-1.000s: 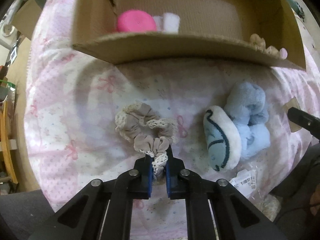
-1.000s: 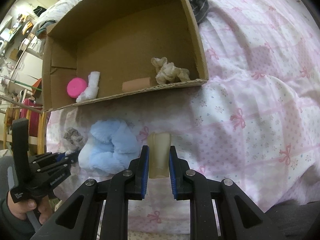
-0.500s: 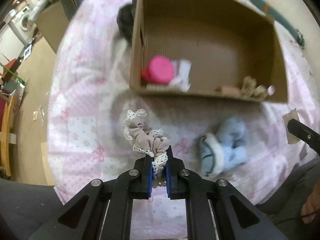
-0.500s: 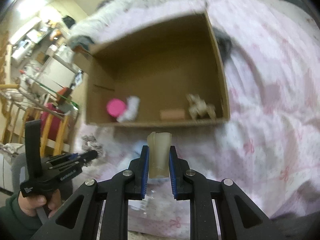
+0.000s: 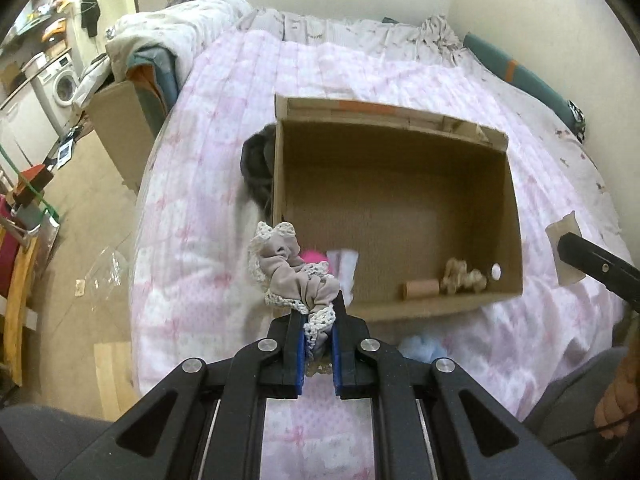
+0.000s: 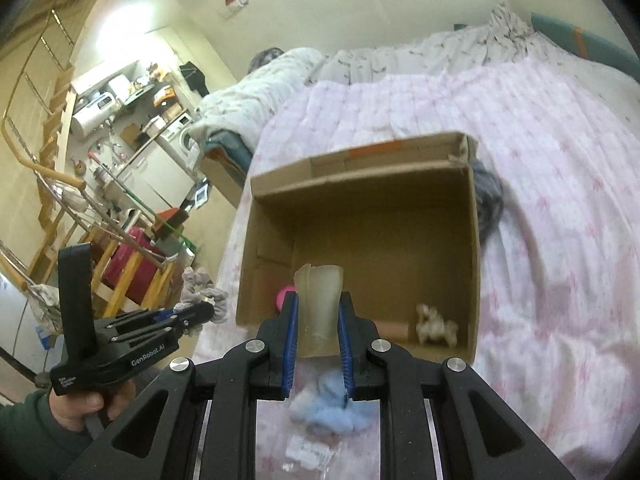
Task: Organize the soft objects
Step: 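Carry the lace scrunchie into the box with the left tool while the right tool carries the paper piece there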
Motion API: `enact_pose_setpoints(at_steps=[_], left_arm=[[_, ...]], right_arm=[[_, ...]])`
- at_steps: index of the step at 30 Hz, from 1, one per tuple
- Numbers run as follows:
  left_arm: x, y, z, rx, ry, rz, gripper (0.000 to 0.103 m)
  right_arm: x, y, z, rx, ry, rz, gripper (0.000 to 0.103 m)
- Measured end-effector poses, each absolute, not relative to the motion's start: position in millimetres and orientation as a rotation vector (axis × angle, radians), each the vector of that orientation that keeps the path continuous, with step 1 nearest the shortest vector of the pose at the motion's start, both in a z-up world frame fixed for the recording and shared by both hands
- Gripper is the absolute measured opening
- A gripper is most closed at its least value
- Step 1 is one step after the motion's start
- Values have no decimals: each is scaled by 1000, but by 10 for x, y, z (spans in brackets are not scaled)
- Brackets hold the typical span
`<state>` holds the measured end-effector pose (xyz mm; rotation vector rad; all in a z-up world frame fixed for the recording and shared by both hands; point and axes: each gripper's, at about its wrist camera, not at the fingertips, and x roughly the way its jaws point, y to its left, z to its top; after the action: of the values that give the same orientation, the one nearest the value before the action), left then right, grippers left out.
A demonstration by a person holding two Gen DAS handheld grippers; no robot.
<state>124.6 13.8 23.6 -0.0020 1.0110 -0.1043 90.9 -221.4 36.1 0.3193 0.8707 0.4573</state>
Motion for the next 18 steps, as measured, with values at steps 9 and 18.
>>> enact_pose_setpoints(at_steps=[9,18], left_arm=[[1641,-20,68,4,993,-163,9],[1739,-42,-450,-38,1026,-184,9]], right_arm=[[1193,-2203,176,362,869,429,20],[1312,-2112,-304,322,990,379,20]])
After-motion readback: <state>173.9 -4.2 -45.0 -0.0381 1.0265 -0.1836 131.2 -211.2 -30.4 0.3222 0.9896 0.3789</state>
